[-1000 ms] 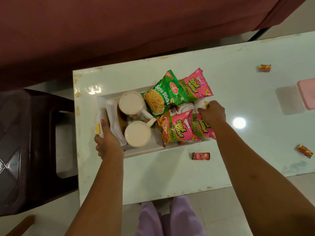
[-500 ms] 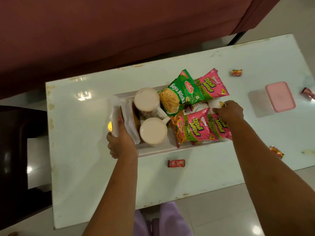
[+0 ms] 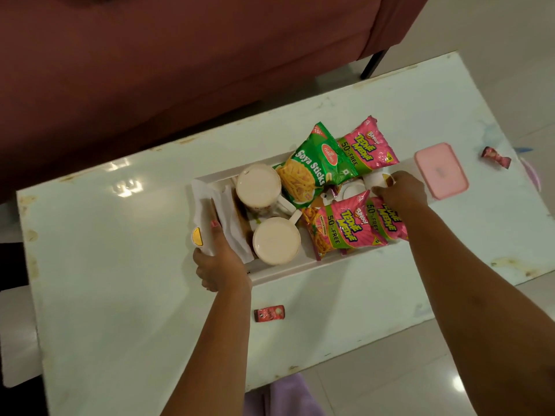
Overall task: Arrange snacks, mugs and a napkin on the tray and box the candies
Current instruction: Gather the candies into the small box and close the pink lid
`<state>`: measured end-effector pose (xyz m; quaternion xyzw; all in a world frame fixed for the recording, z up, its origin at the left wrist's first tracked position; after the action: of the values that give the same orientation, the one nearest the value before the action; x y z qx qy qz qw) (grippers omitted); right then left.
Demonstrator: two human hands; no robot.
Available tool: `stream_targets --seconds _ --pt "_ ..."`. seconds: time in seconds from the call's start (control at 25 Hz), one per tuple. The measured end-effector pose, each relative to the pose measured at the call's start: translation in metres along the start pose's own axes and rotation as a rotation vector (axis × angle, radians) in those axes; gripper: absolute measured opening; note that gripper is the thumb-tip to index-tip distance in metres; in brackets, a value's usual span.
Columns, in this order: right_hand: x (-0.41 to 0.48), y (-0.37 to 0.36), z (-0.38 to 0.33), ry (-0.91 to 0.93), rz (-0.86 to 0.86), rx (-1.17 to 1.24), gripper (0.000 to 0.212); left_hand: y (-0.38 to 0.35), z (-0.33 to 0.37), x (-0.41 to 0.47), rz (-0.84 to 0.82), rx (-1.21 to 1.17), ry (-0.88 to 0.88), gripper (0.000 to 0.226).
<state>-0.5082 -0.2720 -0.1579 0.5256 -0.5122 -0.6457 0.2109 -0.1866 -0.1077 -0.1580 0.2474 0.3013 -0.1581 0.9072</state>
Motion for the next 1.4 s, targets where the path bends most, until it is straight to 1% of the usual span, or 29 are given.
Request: stream_targets --seconds 0.2,0.32,0.48,0.56,0.68,0.8,0.92,0.96,1.04,1.12,1.24,1.4 --pt "0.007 0.003 -0.001 0.019 -0.005 -0.018 0.047 -0.004 -0.004 -0.004 0.017 -0.013 0.0 0.091" --pt "0.006 0.003 -0.003 0.007 -0.007 -0.011 0.046 -0.002 -0.007 -0.005 0.031 -0.044 0.03 0.09" --pt "0.003 0.003 -0.006 -0.016 -0.027 -0.023 0.044 0.0 -0.001 -0.009 0.08 -0.007 0.011 0.082" --pt "-0.005 0.008 -0.01 -0.044 0.031 -0.027 0.043 0.0 0.007 -0.009 0.112 0.015 -0.055 0.077" --pt "-0.026 0.019 -0.025 -0.018 0.228 -0.025 0.042 0.008 0.015 -0.008 0.145 0.038 -0.194 0.071" --pt "-0.053 0.022 -0.035 0.013 0.353 0.024 0.033 0.02 0.009 -0.008 0.153 0.032 -0.208 0.066" --pt "-0.069 0.022 -0.03 -0.047 0.388 0.156 0.031 0.028 -0.001 -0.016 0.137 0.039 -0.236 0.062" --pt "-0.072 0.021 -0.028 -0.06 0.388 0.189 0.031 0.029 -0.003 -0.021 0.121 0.048 -0.267 0.061" --pt "-0.077 0.019 -0.026 -0.027 0.382 0.201 0.03 0.03 -0.002 -0.034 0.08 0.057 -0.361 0.063" --pt "-0.081 0.018 -0.024 0.033 0.382 0.188 0.03 0.029 0.003 -0.05 0.055 0.065 -0.499 0.066" --pt "-0.085 0.021 -0.009 0.048 0.403 0.181 0.029 0.024 0.013 -0.08 0.014 0.04 -0.703 0.065" --pt "-0.094 0.03 0.018 0.087 0.419 0.199 0.026 0.017 0.012 -0.129 -0.082 0.023 -0.876 0.062"
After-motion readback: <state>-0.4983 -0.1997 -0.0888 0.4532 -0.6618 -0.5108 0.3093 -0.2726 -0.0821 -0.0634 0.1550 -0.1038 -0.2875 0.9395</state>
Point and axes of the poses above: each hand's wrist, its own x-axis towards the middle knuckle, its own y-axis out of the back of the hand, z = x × y, the point moved 4 cm from there along x, towards the middle knuckle, and after that the axes turned 13 degrees about -x, right-handed, at the moved point
